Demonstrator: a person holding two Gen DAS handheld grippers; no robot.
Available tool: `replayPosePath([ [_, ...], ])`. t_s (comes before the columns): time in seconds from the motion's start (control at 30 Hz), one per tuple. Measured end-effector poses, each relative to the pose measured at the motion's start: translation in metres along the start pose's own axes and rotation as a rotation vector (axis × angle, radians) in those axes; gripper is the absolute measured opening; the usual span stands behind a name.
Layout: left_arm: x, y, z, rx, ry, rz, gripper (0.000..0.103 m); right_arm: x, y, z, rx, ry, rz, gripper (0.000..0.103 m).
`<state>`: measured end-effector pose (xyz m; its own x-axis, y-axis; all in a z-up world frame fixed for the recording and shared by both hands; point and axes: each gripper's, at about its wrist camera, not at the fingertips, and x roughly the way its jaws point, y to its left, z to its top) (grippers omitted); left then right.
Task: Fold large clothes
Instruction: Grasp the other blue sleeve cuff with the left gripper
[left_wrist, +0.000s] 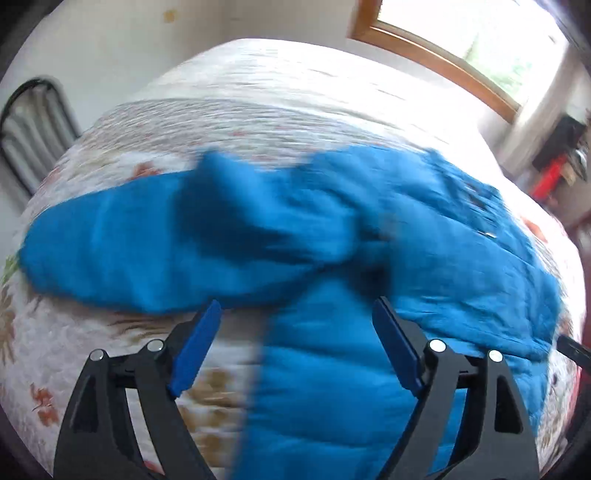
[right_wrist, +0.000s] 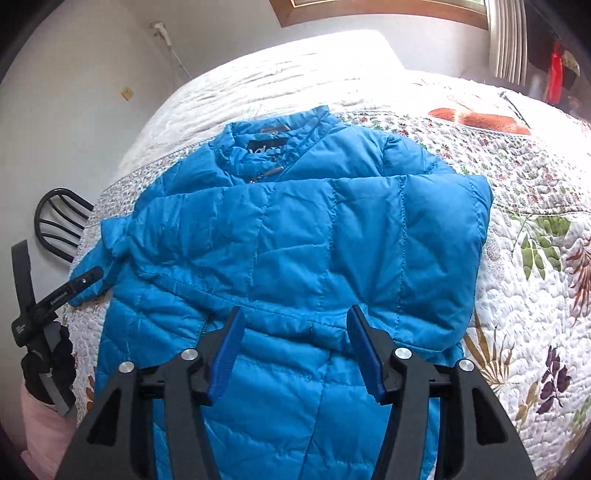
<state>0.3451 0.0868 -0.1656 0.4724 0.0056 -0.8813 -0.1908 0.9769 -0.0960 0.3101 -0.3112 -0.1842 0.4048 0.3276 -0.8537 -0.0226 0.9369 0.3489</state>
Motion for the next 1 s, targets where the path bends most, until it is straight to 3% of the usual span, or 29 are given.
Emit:
replayPosePath([
  [0.13, 0.002, 0.105, 0.000, -0.189, 0.019, 0.150, 0.084, 0.012, 0.012, -0.002, -0.015, 0.018, -0.011, 0.060],
  [0.23, 0.004, 0.175, -0.004, -0.344, 0.025, 0.205, 0.084, 0.022, 0.018, -0.003, -0.020, 0.036, -0.022, 0.060],
  [0.37, 0.007, 0.240, -0.009, -0.485, 0.021, 0.207, 0.084, 0.039, 0.031, 0.001, -0.056, 0.053, -0.082, 0.060],
  [0.57, 0.017, 0.278, 0.002, -0.569, -0.002, 0.161, 0.084, 0.059, 0.042, 0.005, -0.086, 0.101, -0.120, 0.060],
  [0.73, 0.043, 0.298, 0.014, -0.625, 0.036, 0.108, 0.080, 0.070, 0.037, 0.003, -0.067, 0.123, -0.130, 0.060],
  [0.83, 0.050, 0.302, 0.020, -0.623, 0.034, 0.117, 0.077, 0.073, 0.036, 0.003, -0.070, 0.132, -0.136, 0.060],
  [1.0, 0.053, 0.303, 0.026, -0.618, 0.024, 0.124, 0.050, 0.080, 0.037, 0.004, -0.071, 0.157, -0.169, 0.060],
])
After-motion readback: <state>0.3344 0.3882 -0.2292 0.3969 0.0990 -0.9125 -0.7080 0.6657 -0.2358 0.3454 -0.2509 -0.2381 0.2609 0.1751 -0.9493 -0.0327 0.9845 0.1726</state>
